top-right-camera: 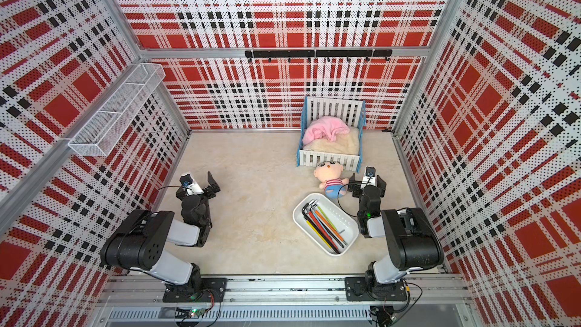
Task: Put the hex key on the desktop into the storage box
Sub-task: Reset both arms
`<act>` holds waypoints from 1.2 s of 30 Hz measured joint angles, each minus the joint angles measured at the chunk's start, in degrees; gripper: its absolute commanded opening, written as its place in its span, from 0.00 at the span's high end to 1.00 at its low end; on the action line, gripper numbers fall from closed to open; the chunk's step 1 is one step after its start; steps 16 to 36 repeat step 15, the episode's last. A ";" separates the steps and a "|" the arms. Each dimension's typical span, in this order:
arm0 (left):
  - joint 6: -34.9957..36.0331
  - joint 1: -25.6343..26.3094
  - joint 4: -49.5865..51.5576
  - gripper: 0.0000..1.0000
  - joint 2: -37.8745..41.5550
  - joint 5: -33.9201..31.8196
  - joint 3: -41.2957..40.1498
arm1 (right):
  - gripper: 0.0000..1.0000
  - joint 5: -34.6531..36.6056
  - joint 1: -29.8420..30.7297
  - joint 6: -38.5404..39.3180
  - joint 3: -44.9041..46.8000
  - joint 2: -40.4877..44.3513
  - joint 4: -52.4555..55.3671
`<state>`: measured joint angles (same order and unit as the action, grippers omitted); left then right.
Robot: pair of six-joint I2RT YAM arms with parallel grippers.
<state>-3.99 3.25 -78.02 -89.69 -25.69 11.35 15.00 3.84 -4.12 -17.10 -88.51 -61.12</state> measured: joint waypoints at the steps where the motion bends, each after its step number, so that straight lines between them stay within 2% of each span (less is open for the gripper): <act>1: 0.00 0.00 0.02 0.01 0.00 0.00 0.00 | 0.00 0.00 0.00 0.00 0.00 0.00 -0.02; 36: -0.02 0.00 0.00 0.01 0.00 0.00 0.00 | 0.00 -0.66 -0.37 -0.07 0.00 0.00 0.15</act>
